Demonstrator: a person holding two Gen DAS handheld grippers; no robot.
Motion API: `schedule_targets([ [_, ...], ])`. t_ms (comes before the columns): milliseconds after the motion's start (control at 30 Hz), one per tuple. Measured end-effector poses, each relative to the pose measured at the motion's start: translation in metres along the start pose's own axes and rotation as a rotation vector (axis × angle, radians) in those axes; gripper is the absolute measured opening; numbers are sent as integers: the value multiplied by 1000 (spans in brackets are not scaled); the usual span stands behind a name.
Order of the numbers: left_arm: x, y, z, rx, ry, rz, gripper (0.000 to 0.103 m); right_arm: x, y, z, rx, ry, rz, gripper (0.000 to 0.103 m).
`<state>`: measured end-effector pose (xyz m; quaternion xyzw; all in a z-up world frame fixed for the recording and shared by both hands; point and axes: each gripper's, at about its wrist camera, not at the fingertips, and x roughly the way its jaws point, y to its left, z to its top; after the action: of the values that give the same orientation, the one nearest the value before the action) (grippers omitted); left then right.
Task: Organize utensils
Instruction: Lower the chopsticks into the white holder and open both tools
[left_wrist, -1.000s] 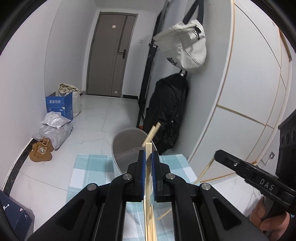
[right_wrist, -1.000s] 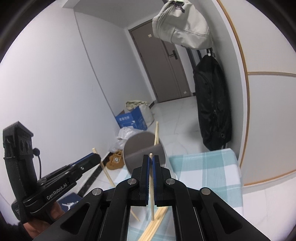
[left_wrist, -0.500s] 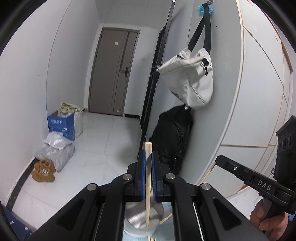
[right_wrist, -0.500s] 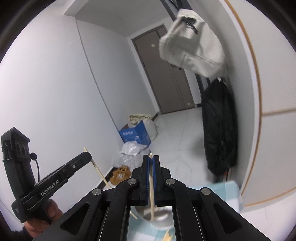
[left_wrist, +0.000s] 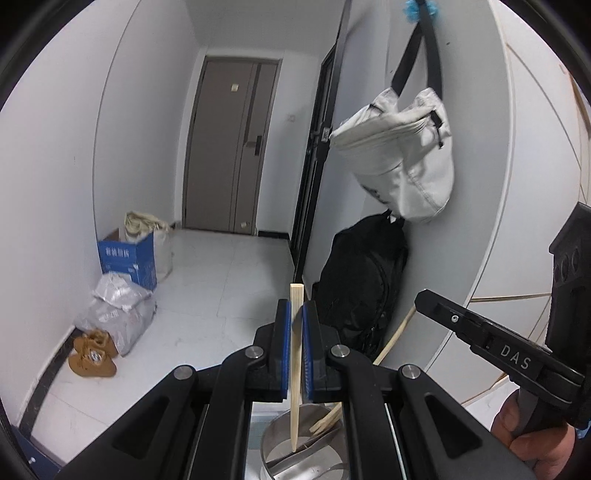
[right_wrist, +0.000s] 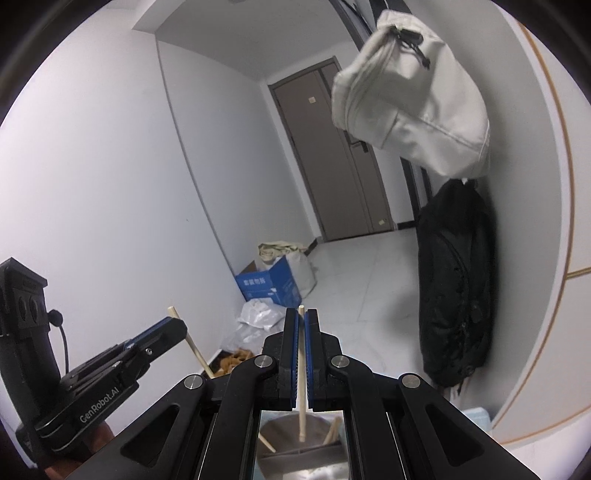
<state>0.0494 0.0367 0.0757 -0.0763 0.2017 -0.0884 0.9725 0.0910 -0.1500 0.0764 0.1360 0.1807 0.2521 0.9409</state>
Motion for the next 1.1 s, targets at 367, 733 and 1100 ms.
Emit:
schedule_targets([
  [367,26,3,-17,39,19,32,2,32,-3,-19,-17,67,10,2],
  [733,46,19,-18,-69,199,-80,11,55,-13,-42,45,201,16,7],
  [1100,21,16,-17,-73,196,-1,44,14,-36,-48,138,158,-9,38],
])
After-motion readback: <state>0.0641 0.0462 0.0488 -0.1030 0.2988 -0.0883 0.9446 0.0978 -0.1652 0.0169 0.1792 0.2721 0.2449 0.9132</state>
